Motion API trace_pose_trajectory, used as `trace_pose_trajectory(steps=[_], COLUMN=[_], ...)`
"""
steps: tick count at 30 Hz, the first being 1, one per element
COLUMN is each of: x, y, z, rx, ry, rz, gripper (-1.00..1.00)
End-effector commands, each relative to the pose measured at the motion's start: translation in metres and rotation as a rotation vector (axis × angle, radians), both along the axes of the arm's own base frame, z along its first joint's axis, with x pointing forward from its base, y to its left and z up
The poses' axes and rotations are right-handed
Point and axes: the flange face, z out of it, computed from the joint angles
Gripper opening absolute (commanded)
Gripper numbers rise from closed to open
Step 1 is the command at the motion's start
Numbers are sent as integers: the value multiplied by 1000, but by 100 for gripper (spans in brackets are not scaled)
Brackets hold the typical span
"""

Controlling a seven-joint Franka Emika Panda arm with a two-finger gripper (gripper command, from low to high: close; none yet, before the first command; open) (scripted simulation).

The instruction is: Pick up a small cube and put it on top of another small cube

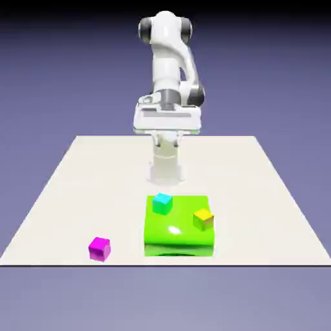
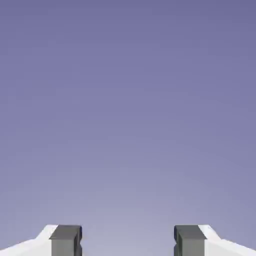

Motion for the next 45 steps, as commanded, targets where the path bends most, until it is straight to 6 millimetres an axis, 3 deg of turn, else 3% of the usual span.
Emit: trace_pose_trajectory(steps=[1, 9, 16, 23, 31, 45], x=[7, 58, 87, 101, 99, 101], y=[-6, -63, -120, -180, -244, -234], z=[-5, -59, -118, -183, -257, -317], rx=[25, 237, 435, 645, 890, 902], ry=[27, 221, 369, 503, 644, 676], rz=[-49, -460, -843, -1242, -1695, -1698], gripper=[0, 0, 0, 0, 0, 0])
